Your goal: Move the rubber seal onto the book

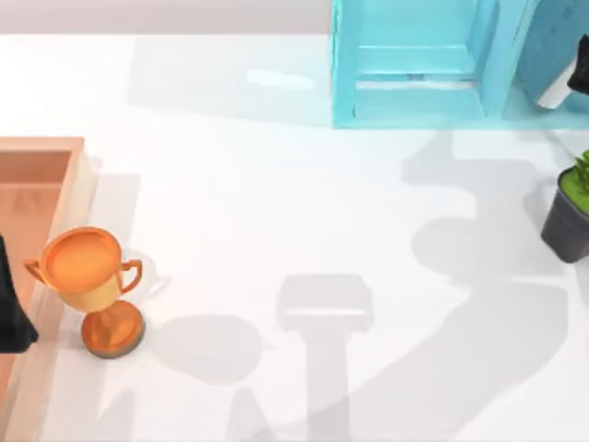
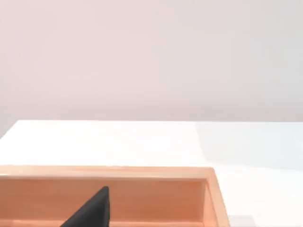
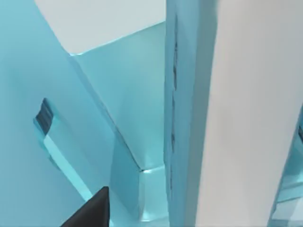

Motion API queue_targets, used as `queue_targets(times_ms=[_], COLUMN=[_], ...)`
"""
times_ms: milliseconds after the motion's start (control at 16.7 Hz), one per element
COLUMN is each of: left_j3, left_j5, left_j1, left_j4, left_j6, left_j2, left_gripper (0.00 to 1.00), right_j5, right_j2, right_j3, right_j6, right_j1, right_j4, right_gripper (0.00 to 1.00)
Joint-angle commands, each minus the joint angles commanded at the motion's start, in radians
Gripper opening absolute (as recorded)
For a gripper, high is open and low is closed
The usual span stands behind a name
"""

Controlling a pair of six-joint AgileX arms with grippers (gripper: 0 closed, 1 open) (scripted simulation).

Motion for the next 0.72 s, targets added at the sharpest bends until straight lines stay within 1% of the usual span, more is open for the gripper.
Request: queue_targets(times_ms=[360, 540, 720], left_j3=[0.0, 0.0, 0.0], left_j5=[0.0, 0.0, 0.0], left_j1=[0.0, 0.0, 0.0], left_j4=[0.0, 0.0, 0.0], left_j6=[0.0, 0.0, 0.0], left_j2=[0.0, 0.0, 0.0], left_gripper=[1.0, 1.0, 1.0], right_j5=[0.024, 0.023, 0.023], right_j2=[0.183, 0.241, 0.244], right_j3=[0.247, 0.298, 0.3], right_j6=[0.004, 0.003, 0.003], right_j1=[0.029, 0.031, 0.031], right_j4=[-0.069, -0.067, -0.067], right_gripper=[1.0, 1.0, 1.0])
